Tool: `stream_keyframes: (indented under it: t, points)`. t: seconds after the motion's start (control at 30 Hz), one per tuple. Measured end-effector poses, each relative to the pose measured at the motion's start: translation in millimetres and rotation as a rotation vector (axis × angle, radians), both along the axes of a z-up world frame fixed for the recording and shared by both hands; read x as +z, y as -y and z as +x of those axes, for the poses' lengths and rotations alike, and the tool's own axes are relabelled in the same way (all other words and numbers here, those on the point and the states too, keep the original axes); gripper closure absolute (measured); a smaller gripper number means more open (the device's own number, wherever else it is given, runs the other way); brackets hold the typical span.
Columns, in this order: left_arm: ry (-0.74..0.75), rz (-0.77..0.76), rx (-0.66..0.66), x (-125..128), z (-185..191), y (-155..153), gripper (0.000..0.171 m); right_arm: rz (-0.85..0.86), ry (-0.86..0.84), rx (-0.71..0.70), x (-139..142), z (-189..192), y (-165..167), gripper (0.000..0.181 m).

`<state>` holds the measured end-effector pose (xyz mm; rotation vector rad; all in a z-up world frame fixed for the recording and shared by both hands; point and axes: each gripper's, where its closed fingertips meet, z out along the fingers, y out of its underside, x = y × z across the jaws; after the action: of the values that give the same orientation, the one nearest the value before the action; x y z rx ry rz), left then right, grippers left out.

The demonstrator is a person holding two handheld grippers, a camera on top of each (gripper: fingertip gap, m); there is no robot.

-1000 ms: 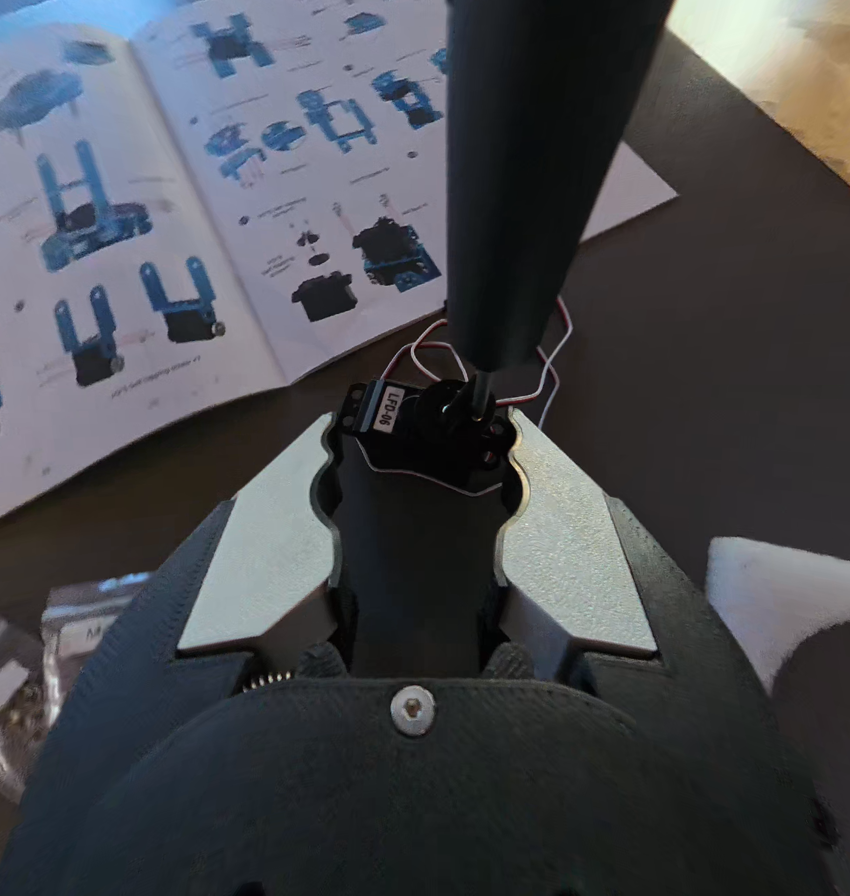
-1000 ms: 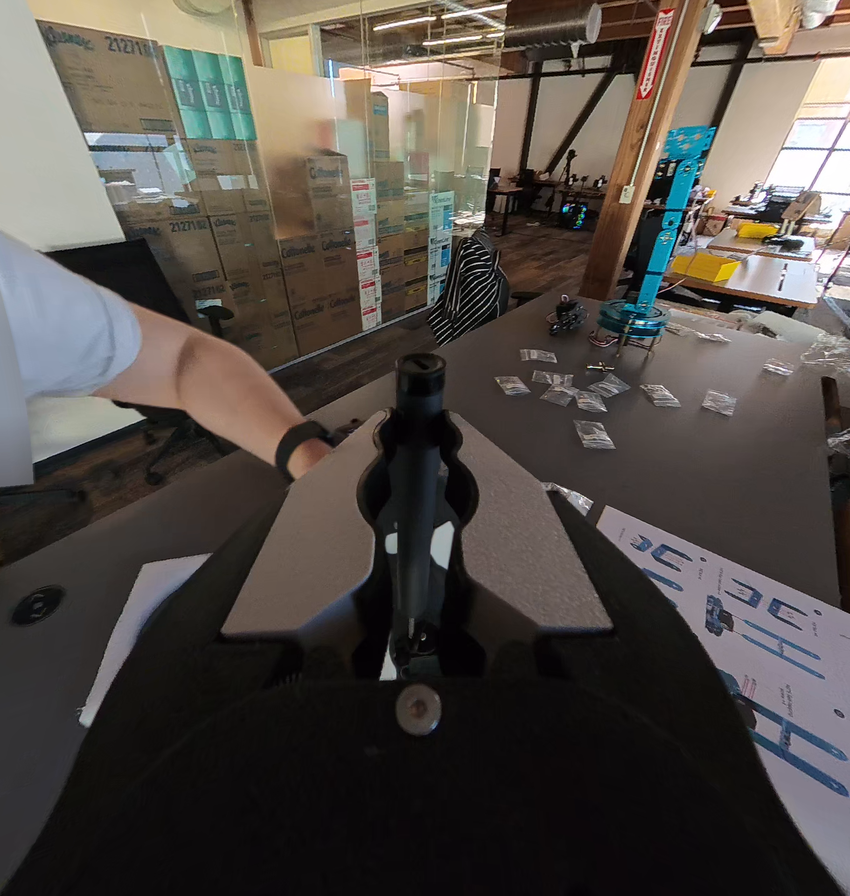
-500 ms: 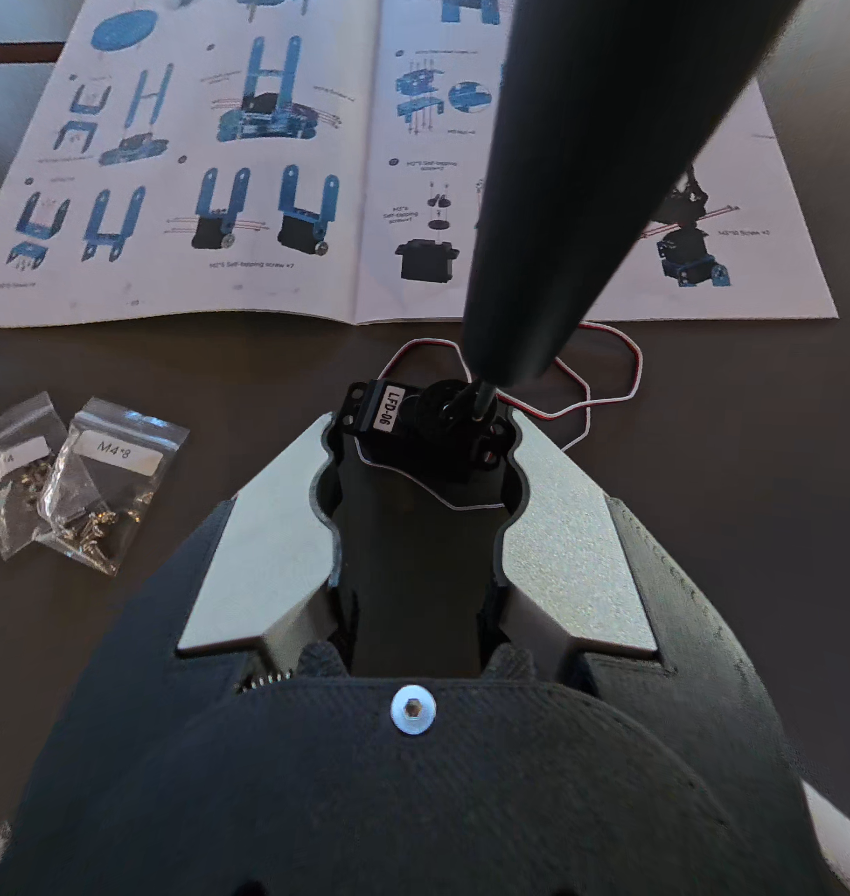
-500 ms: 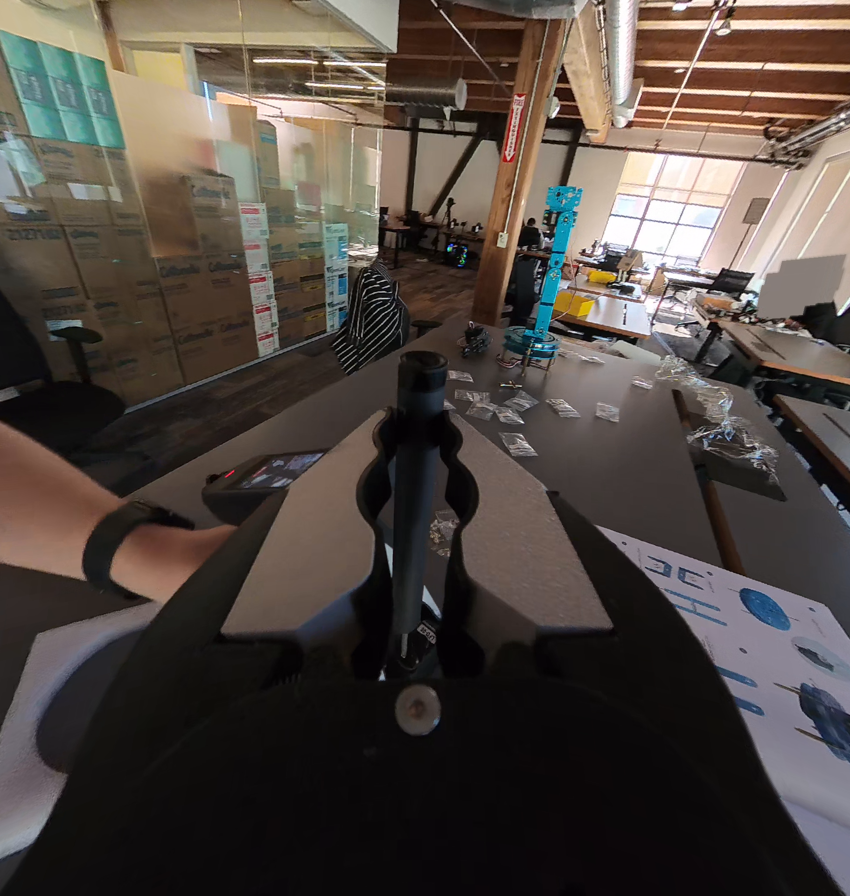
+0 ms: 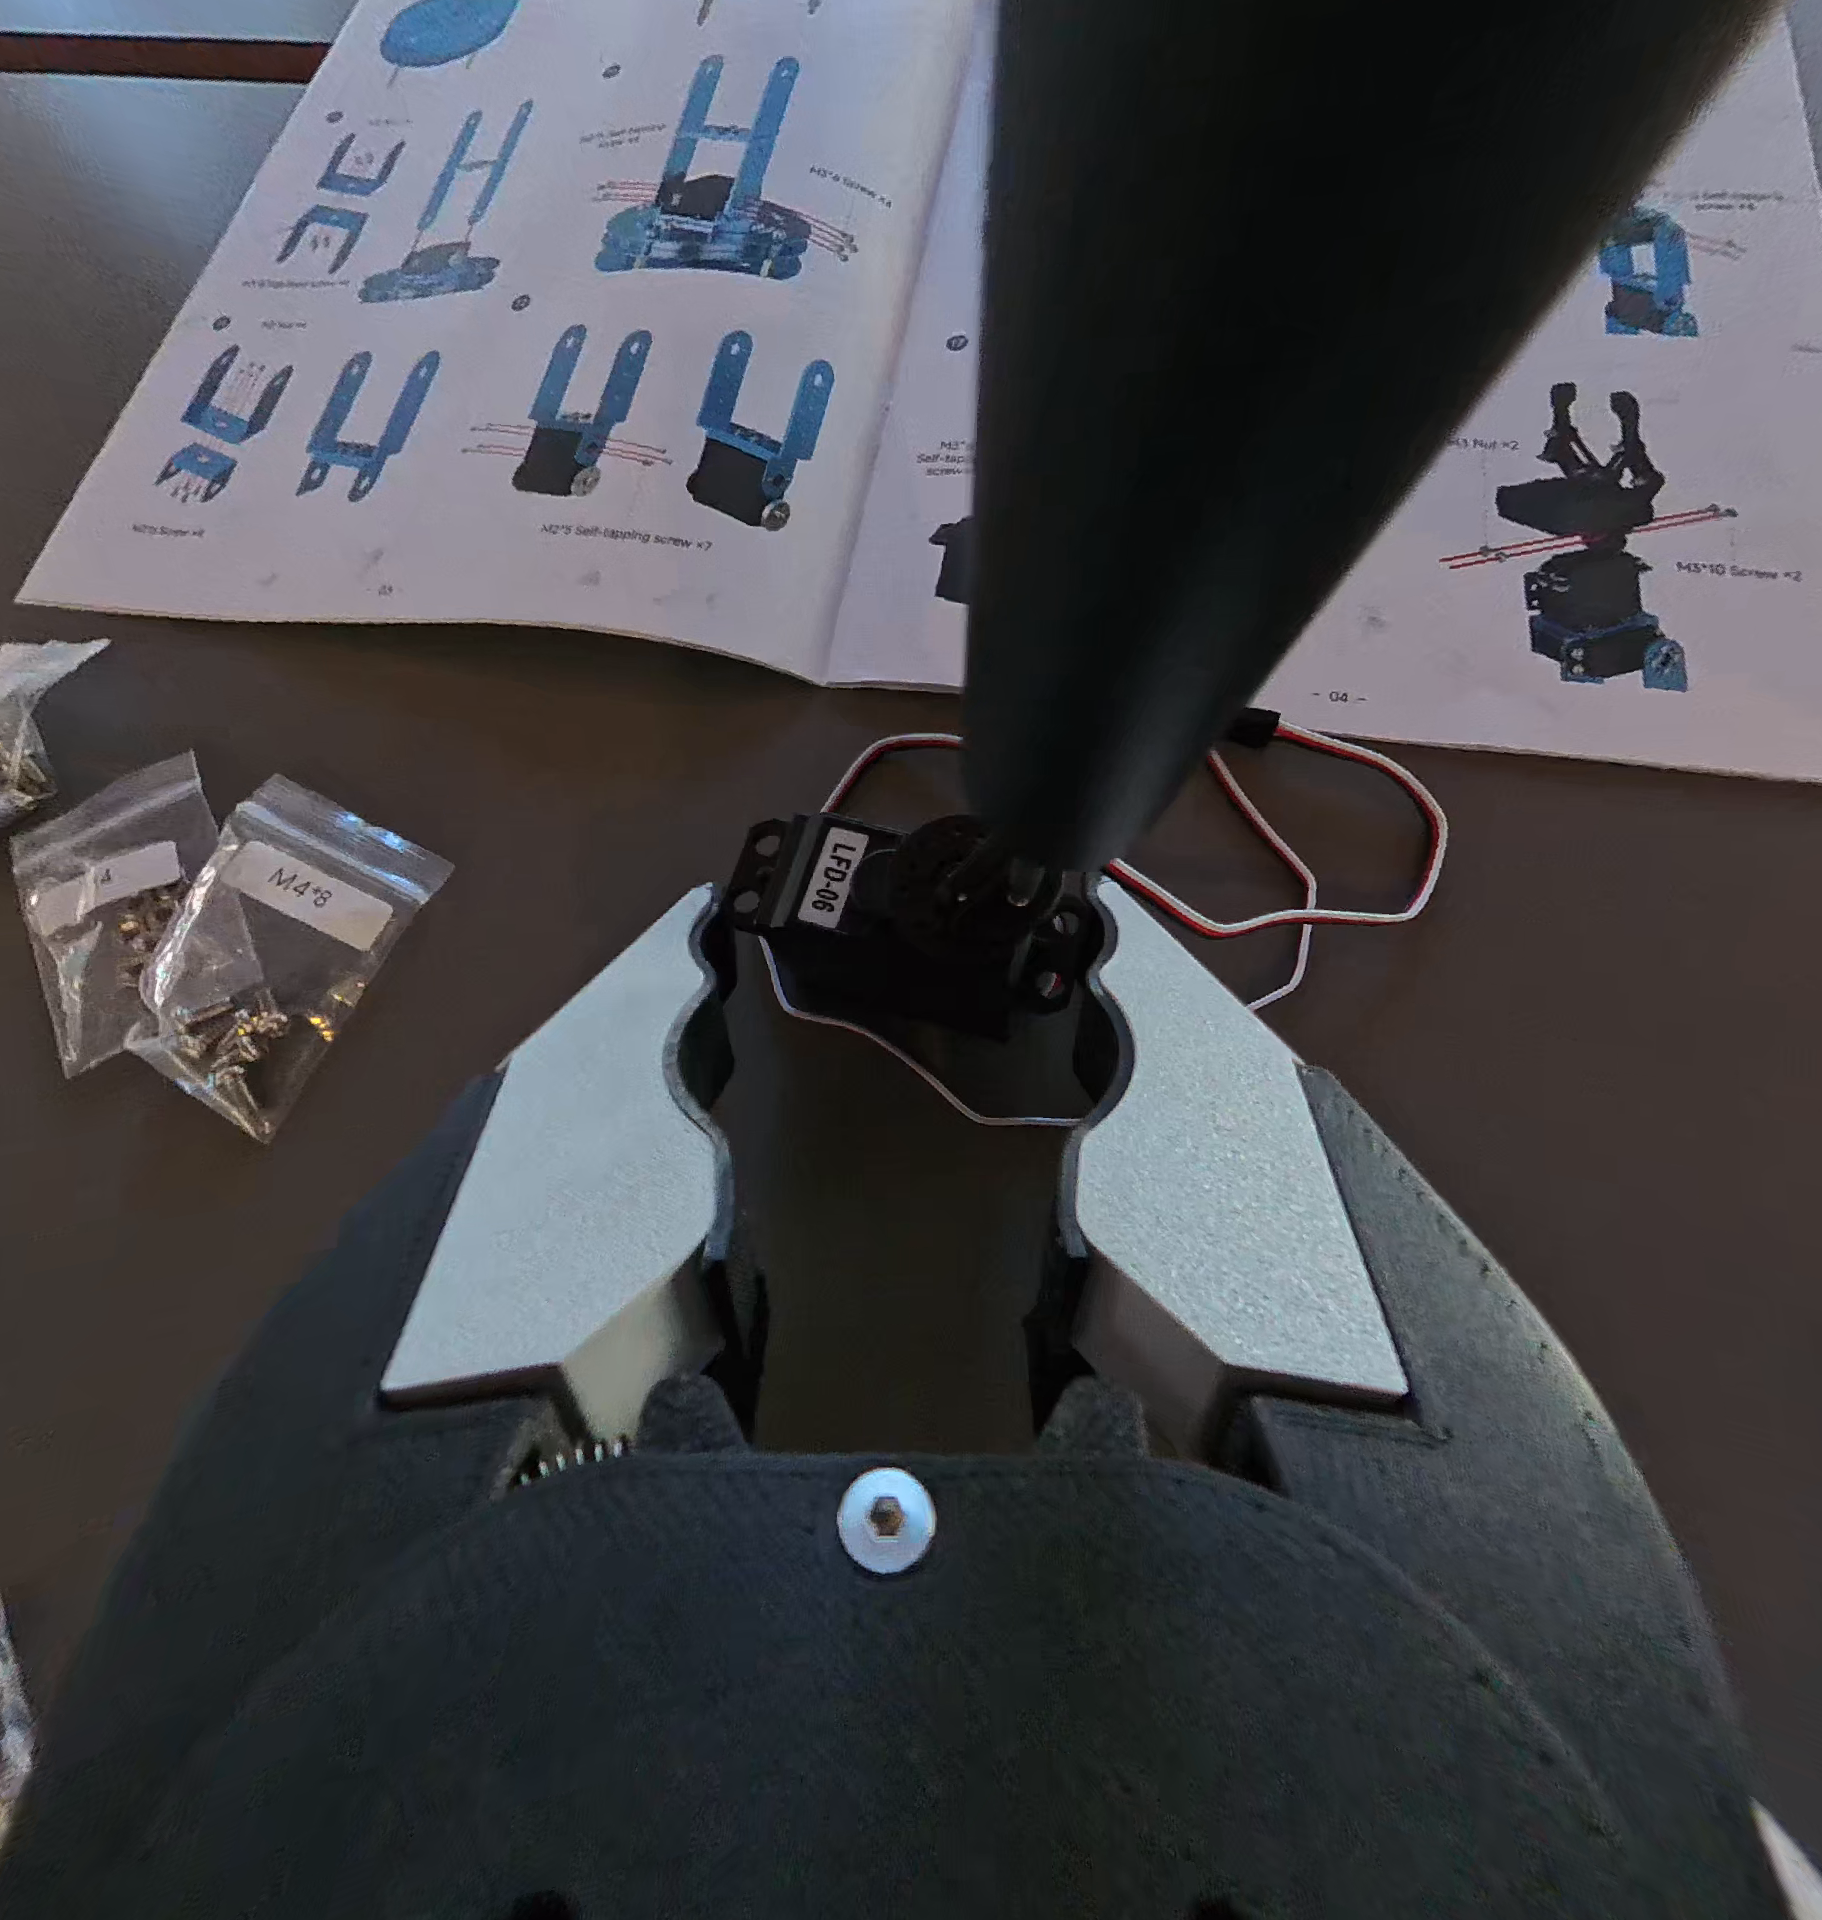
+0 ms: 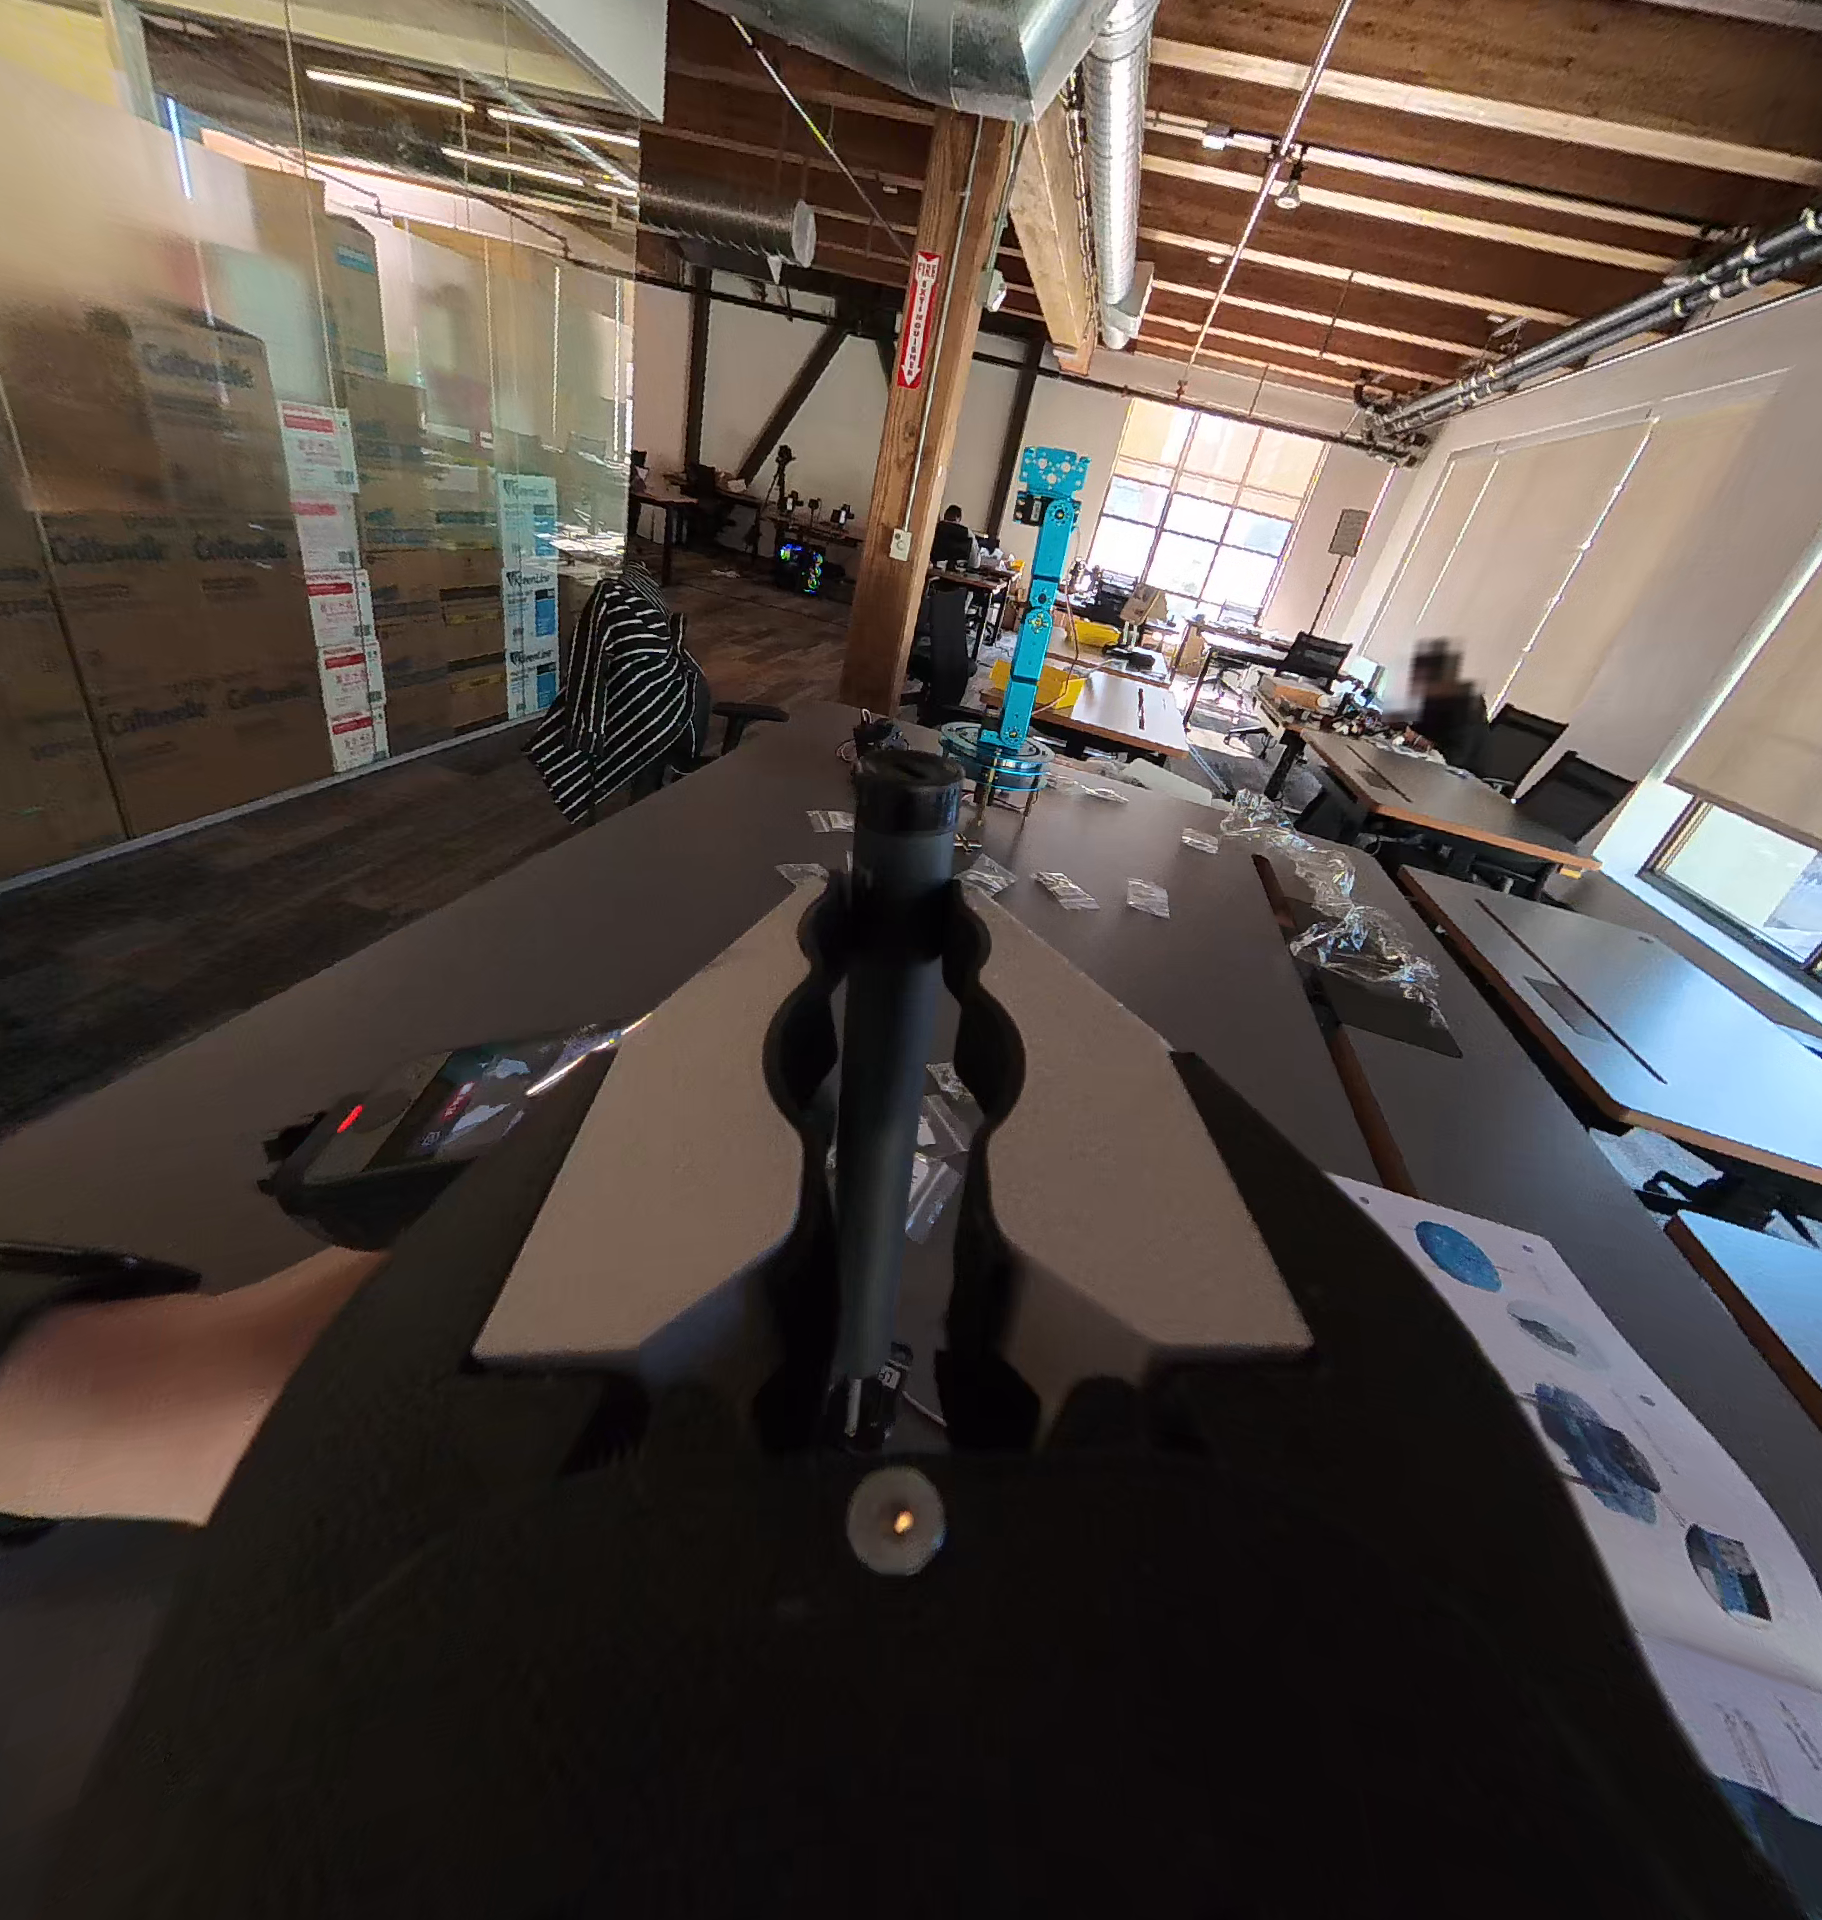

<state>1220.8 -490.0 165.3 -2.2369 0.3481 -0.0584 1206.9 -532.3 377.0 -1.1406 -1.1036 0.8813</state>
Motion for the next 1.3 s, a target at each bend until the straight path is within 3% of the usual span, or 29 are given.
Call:
stream_keyframes:
  t: [0.17,0.23,0.7,0.83,0.9,1.0,1.1,1.3]
  points:
    - [0.013,-0.009,-0.097,-1,2,-1,0.106,-0.037,-0.006,0.087,1,0,-4,0.165]
    - [0.042,-0.031,-0.108,-3,3,0,0.114,-0.061,-0.017,0.096,1,2,-9,0.165]
    - [0.049,-0.040,-0.180,-3,4,1,0.114,-0.106,-0.063,0.157,1,10,-14,0.165]
    - [0.035,-0.027,-0.247,4,-6,8,0.099,-0.130,-0.076,0.164,1,13,-17,0.165]
    - [0.086,0.103,-0.342,25,-1,14,0.111,-0.130,-0.079,0.173,1,15,-17,0.165]
    - [0.023,0.228,-0.451,44,1,18,0.129,-0.149,-0.089,0.175,1,18,-20,0.165]
    - [-0.057,0.250,-0.524,46,7,16,0.137,-0.173,-0.106,0.174,1,20,-25,0.165]
    - [-0.185,0.274,-0.546,37,8,14,0.150,-0.171,-0.103,0.161,1,21,-29,0.165]
